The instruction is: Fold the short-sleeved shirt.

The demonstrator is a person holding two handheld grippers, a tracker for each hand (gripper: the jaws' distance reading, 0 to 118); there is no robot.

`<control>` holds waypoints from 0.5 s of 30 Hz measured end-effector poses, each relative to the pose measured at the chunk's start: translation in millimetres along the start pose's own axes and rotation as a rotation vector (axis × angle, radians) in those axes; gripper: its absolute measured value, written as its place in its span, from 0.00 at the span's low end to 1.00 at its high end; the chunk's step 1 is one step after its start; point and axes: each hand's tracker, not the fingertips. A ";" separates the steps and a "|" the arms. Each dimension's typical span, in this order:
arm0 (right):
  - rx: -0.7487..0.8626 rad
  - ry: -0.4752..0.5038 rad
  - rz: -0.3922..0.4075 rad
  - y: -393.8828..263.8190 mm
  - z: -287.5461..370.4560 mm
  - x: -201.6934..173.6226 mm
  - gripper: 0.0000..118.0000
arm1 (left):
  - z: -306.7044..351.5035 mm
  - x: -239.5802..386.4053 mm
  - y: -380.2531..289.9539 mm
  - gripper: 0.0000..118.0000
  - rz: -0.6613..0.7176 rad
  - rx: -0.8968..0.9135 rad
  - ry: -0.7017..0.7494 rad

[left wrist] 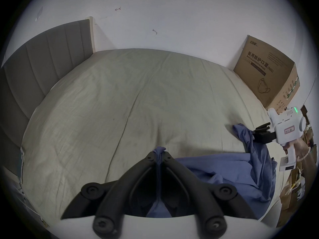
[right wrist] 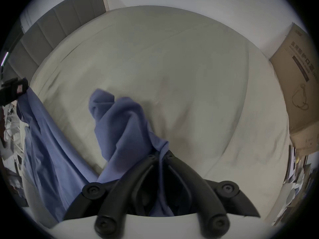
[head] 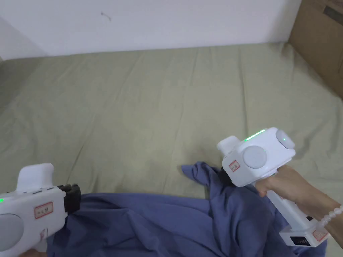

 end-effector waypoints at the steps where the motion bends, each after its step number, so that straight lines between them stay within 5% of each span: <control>1: 0.003 0.020 -0.063 2.0 5.7 7.8 0.02 | 4.7 1.0 0.8 0.01 -0.009 0.001 0.006; 3: 0.070 0.055 -0.156 2.5 31.4 22.2 0.02 | 12.5 -3.3 4.6 0.01 -0.032 0.006 0.023; 7: 0.239 -0.011 -0.185 -6.4 121.0 42.3 0.02 | 45.9 -9.0 20.1 0.01 -0.049 0.081 0.066; 10: 0.364 0.030 -0.271 -13.6 184.2 71.8 0.02 | 82.7 -13.9 33.0 0.01 -0.031 0.165 0.076; 15: 0.496 0.018 -0.296 -44.4 267.8 85.2 0.02 | 145.6 -18.1 45.7 0.01 -0.011 0.271 0.040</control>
